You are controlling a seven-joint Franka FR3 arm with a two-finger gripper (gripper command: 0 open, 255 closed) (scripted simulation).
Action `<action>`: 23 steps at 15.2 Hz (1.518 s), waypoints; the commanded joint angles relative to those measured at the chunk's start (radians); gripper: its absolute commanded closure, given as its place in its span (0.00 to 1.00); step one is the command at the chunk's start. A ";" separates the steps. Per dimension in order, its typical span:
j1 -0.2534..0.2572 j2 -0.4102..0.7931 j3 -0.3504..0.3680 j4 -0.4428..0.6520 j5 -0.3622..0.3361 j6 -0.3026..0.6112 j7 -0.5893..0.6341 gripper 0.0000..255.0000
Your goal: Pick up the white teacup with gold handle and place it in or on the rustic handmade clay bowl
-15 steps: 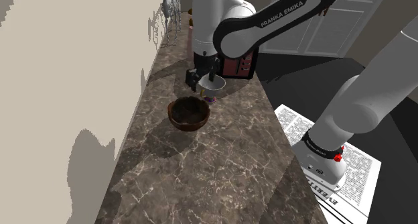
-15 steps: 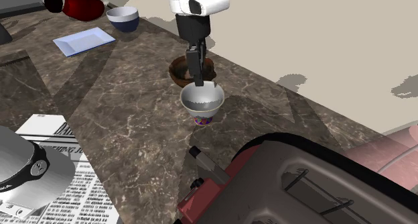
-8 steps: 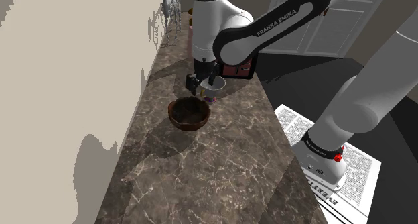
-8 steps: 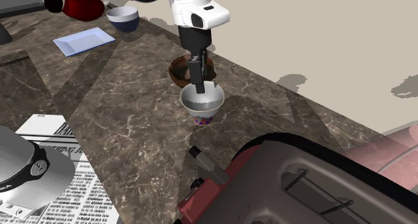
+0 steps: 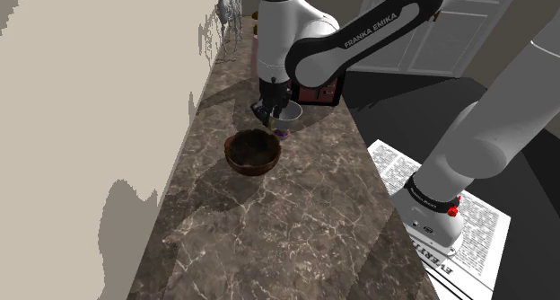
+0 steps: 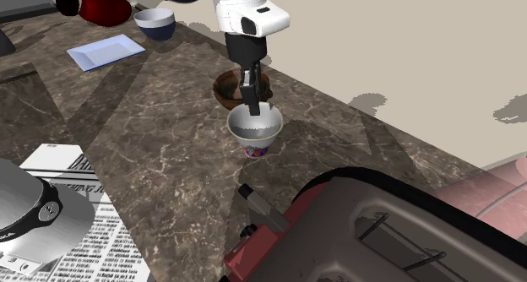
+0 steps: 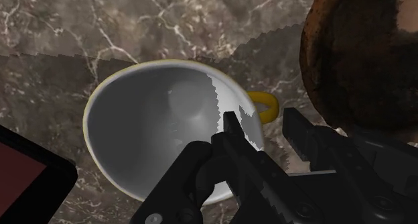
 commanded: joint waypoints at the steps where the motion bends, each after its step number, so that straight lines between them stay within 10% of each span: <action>1: 0.000 0.000 0.000 0.000 0.000 0.000 0.000 1.00; 23: 0.007 -0.112 -0.017 0.127 0.075 -0.225 -0.077 1.00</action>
